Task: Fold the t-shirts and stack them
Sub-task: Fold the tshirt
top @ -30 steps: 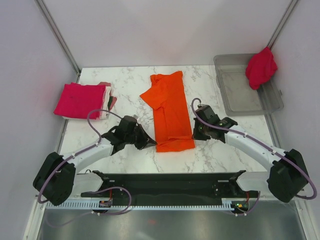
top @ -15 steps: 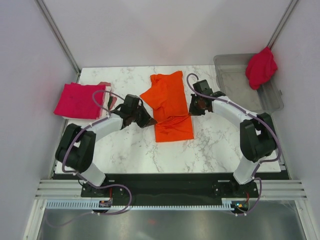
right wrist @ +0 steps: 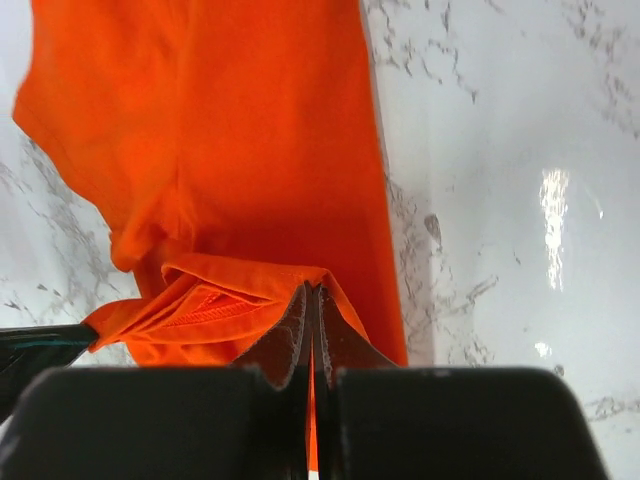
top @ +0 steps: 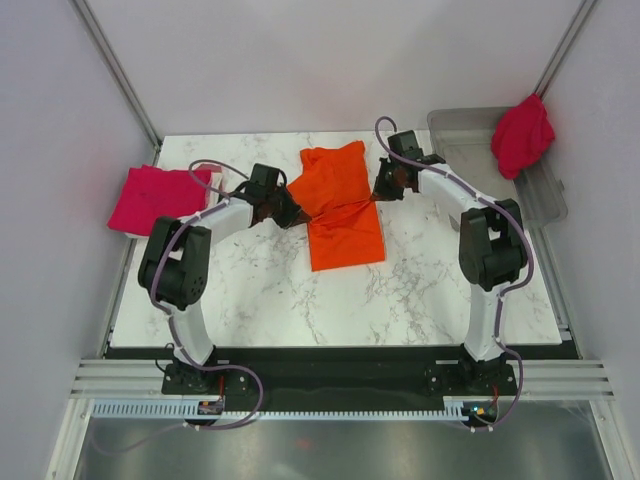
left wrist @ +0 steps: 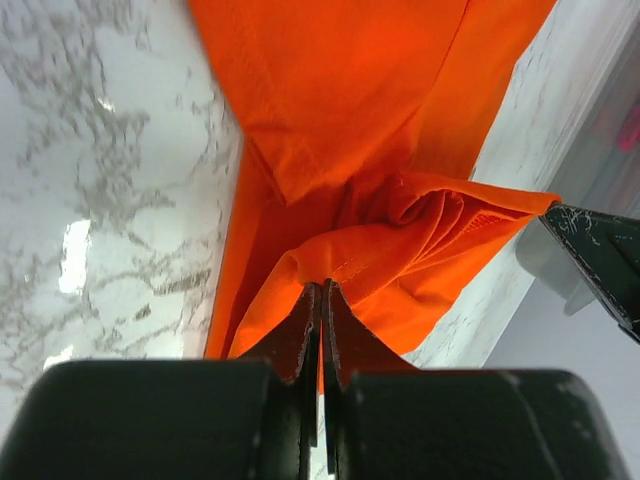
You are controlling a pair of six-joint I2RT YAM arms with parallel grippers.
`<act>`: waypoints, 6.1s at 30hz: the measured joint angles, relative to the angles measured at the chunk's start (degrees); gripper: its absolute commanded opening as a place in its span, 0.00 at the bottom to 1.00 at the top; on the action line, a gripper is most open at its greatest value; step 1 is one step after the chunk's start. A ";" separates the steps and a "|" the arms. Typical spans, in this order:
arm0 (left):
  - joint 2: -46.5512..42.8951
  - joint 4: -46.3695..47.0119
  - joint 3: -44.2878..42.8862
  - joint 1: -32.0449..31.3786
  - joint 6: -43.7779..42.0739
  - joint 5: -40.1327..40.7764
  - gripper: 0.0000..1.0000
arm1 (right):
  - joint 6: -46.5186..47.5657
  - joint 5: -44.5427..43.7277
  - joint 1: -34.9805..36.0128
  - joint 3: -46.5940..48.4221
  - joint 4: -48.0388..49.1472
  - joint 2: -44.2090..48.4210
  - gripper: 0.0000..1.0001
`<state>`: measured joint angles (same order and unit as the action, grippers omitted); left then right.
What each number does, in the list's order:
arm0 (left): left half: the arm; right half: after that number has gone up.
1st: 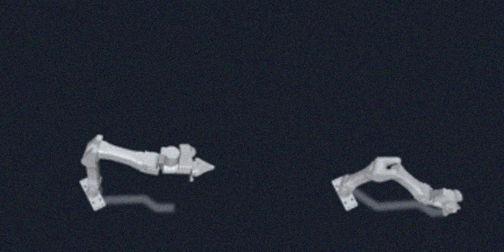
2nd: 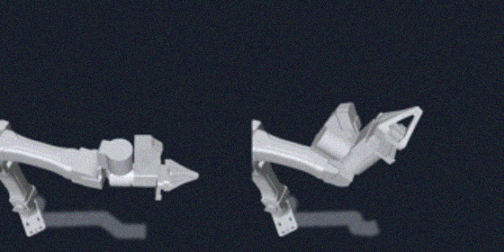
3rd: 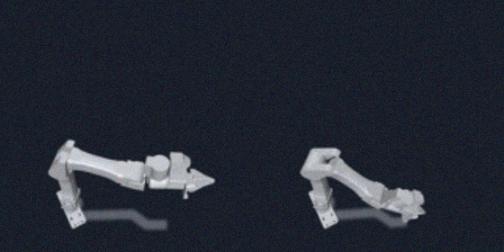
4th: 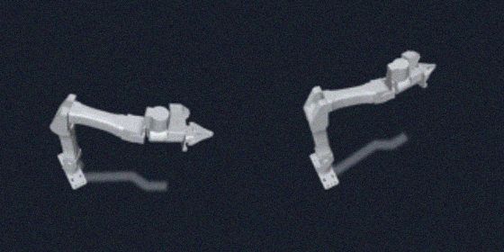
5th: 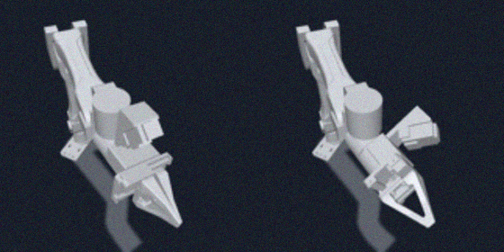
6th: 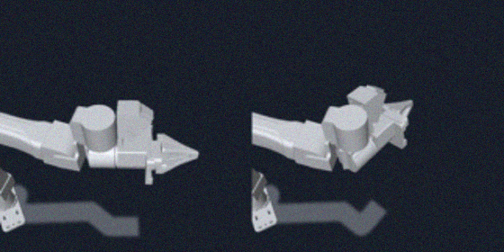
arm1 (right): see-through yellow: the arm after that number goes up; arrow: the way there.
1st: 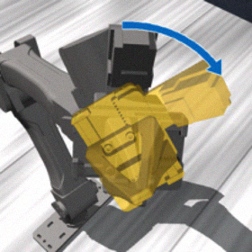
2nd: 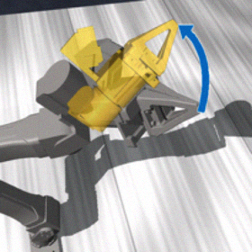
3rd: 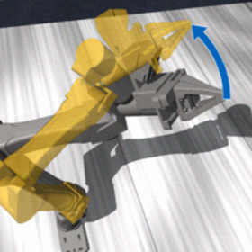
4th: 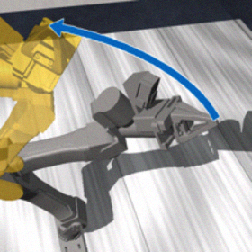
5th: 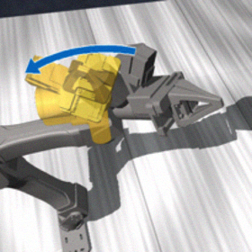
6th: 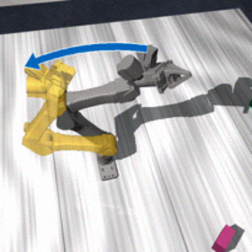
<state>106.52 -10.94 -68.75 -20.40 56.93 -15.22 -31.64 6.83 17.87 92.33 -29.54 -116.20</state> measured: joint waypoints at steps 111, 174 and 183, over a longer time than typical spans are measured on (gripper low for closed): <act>-27.74 -13.20 8.70 -1.73 -8.46 -8.55 0.02 | 2.40 -2.95 7.08 -18.86 -5.66 31.32 0.00; 25.77 -31.23 -32.37 9.68 -47.19 61.07 0.02 | 1.18 11.82 -1.79 -16.46 26.05 -1.86 0.47; 24.44 -33.62 -32.17 5.95 -46.21 58.40 0.02 | -0.02 13.27 -1.79 -16.74 27.06 -2.86 0.00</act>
<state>130.96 -44.56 -100.92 -14.46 10.72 43.18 -31.66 20.10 16.08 75.59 -2.48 -119.07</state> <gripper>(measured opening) 0.044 0.046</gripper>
